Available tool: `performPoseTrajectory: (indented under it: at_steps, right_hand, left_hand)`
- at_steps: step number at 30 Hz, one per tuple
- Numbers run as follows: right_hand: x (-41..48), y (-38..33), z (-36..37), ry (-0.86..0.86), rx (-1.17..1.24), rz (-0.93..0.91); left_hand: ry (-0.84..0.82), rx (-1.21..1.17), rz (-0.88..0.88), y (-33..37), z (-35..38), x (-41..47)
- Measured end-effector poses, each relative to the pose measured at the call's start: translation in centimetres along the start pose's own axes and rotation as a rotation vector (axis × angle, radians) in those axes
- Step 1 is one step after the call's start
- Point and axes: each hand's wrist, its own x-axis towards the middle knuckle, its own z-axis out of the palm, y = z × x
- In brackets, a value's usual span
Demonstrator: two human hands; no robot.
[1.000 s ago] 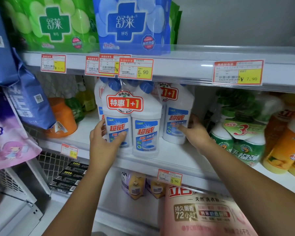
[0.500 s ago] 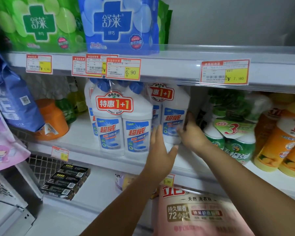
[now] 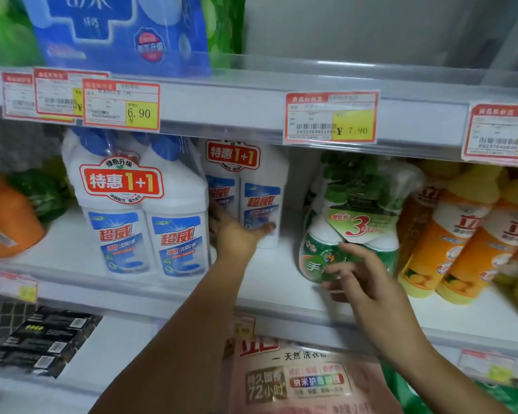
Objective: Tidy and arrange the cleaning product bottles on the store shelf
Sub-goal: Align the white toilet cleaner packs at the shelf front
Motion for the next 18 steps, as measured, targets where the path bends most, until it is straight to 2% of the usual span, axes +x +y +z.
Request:
performPoseTrajectory:
  at_steps: [5,18]
  right_hand:
    - [-0.4,0.0,0.2,-0.031,0.014,0.020]
    - [-0.3,2.2,-1.2,-0.018,-0.162,0.071]
  left_hand:
    - [0.092,-0.004,0.063,0.0,2.3,1.6]
    - [0.083,-0.050,0.102,1.2,7.5,3.9]
